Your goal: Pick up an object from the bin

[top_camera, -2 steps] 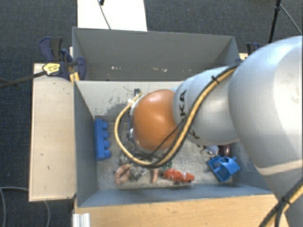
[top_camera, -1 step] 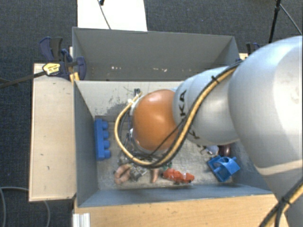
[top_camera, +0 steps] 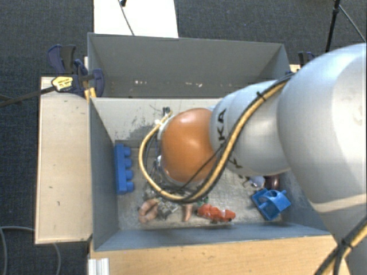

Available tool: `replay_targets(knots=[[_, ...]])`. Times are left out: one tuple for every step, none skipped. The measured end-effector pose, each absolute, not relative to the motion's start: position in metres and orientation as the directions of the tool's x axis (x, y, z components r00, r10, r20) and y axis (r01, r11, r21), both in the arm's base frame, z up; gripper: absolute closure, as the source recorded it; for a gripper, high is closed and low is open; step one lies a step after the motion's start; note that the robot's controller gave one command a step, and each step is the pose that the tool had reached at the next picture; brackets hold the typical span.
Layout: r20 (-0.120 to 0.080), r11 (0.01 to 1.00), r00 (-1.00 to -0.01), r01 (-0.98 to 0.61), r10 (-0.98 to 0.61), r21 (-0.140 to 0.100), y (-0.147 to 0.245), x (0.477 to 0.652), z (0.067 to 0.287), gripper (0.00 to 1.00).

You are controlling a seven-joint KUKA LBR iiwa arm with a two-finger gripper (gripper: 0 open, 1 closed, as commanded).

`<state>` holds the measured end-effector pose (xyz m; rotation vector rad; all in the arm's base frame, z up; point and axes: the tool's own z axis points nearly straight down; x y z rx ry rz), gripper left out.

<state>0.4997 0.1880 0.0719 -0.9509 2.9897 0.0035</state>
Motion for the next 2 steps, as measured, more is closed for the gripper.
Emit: replay_targets(knots=[[-0.002,0.817,-0.817,-0.577,-0.577,0.001,0.188,0.499,0.077,1.00],[0.004,0.818,-0.818,-0.576,-0.576,0.002,0.187,0.498,0.087,1.00]])
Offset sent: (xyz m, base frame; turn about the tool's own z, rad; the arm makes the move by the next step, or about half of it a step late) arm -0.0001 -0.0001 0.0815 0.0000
